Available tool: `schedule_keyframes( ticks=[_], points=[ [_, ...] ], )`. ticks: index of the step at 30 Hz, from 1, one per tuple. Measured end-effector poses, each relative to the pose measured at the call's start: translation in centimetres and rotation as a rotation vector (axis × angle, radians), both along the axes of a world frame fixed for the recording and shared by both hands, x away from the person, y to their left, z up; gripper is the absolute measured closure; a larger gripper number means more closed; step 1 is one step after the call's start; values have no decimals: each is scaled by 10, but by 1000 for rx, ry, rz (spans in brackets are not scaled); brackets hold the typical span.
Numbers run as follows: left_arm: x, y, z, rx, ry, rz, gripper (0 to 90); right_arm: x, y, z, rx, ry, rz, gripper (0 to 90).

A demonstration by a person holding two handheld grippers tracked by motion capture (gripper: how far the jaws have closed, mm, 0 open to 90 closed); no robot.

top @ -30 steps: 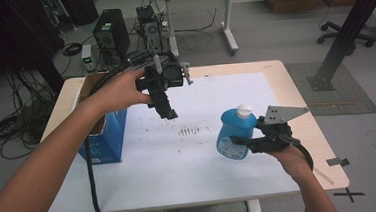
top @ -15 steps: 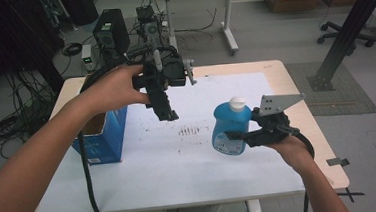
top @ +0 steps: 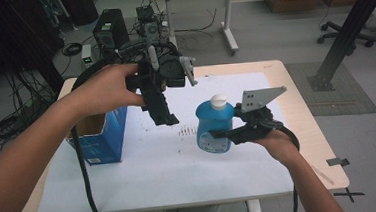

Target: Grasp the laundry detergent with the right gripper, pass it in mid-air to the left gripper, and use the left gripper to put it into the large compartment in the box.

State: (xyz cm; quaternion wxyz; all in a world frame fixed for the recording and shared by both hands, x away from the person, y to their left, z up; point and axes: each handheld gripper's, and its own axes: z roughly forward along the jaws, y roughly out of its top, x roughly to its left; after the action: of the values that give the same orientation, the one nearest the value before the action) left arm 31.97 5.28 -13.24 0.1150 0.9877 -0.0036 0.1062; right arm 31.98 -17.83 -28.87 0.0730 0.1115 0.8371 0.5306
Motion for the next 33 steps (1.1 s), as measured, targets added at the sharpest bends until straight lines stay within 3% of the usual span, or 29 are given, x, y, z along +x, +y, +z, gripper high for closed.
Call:
schedule_keyframes(
  ticks=[13,33],
  points=[
    [-8,-2,9,-47,45,-30,56,5,36,1,-7,-15,74,444],
    [-2,-4,-5,-8,66,-34,57,5,71,-4,-32,-25,140,445]
  ],
)
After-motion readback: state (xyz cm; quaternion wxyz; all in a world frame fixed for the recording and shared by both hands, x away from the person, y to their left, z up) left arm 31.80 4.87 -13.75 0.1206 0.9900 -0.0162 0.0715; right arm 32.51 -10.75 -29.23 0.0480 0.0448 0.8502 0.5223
